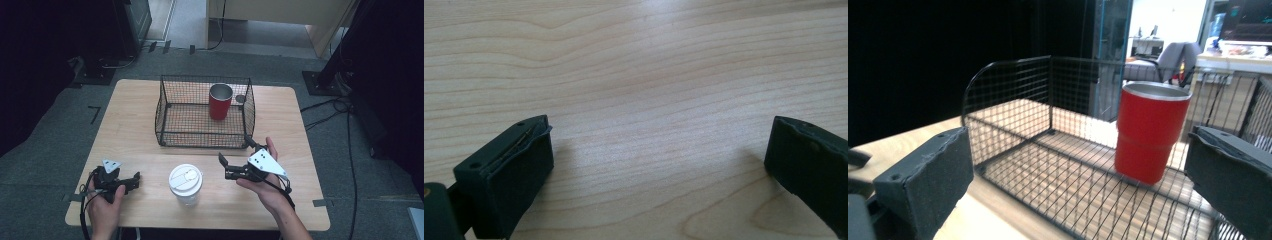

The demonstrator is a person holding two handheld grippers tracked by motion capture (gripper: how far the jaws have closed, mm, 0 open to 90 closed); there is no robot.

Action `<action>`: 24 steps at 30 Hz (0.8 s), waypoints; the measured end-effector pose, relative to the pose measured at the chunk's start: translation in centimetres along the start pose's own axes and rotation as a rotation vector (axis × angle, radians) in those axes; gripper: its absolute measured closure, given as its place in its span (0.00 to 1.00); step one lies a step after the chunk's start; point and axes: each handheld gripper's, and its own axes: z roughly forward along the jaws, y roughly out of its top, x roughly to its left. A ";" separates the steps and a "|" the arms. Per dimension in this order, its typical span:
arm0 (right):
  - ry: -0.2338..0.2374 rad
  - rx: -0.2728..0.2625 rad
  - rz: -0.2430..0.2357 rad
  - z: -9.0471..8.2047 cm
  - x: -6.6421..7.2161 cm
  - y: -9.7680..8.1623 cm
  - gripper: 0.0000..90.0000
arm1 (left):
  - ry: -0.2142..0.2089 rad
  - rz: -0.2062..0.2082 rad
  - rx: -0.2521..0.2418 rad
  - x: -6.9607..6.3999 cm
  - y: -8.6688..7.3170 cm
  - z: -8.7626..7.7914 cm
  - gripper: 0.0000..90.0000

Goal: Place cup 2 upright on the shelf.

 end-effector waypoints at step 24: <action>0.162 0.088 0.022 -2.0 4.2 -3.9 0.00 | 0.000 0.000 0.000 0.0 0.0 0.0 0.00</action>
